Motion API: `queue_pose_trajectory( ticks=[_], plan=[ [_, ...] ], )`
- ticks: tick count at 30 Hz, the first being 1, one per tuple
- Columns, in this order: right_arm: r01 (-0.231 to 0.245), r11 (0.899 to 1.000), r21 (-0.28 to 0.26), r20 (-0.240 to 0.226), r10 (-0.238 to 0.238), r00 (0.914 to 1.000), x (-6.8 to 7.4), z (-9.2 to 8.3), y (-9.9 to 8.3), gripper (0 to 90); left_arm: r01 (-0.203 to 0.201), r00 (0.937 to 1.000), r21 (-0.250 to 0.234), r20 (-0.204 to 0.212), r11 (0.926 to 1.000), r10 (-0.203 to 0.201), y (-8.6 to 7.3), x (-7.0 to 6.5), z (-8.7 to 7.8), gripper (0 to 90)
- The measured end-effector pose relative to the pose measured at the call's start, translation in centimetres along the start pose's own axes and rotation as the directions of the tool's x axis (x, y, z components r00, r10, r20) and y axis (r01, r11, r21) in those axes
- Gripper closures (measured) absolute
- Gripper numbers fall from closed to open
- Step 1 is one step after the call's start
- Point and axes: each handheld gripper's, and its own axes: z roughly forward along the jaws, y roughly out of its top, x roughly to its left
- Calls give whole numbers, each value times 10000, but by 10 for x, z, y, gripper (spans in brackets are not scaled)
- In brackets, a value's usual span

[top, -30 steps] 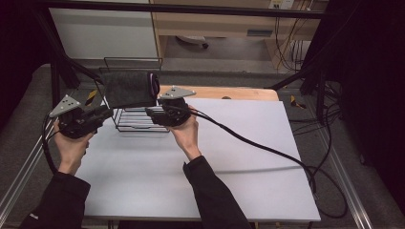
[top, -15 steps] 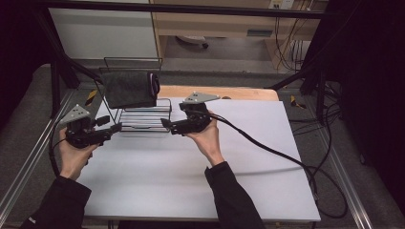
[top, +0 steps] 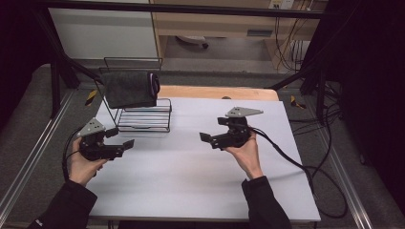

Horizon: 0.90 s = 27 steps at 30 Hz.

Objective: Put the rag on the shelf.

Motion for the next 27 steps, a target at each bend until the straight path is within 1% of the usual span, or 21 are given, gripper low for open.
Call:
queue_pose_trajectory(
  ticks=[3, 10, 12, 15, 18, 19, 22, 25, 27],
  plan=[
    [-101, 9999, 93, 121, 100, 9999, -9, -14, -14, 14, -24, 9999, 41, 107, 10000, 24, -4, -4, 3, 156],
    [-326, 9989, 343, 377, 313, 9988, -27, -40, -46, 6, -118, 9992, 270, 381, 9996, 108, -19, -12, 12, 134],
    [-373, 9985, 412, 400, 357, 9986, -30, -45, -54, 6, -267, 9988, 345, 412, 9990, 253, -23, -14, 13, 133],
    [-353, 9977, 575, 475, 325, 9983, -35, -52, -68, 5, -360, 9984, 450, 452, 9983, 340, -31, -17, 16, 133],
    [-463, 9966, 686, 510, 428, 9978, -38, -58, -81, 5, -424, 9981, 546, 469, 9976, 399, -41, -20, 18, 133],
    [-437, 9964, 723, 511, 401, 9979, -39, -60, -86, 5, -407, 9980, 572, 515, 9975, 377, -44, -21, 19, 133],
    [-560, 9960, 700, 596, 519, 9969, -43, -66, -99, 5, -391, 9978, 660, 569, 9971, 353, -53, -21, 20, 133],
    [-705, 9948, 737, 681, 655, 9955, -48, -72, -112, 5, -475, 9976, 782, 544, 9958, 433, -58, -21, 19, 134],
    [-752, 9939, 809, 754, 691, 9948, -51, -76, -118, 5, -438, 9976, 764, 560, 9961, 396, -61, -20, 18, 135]
  ],
)
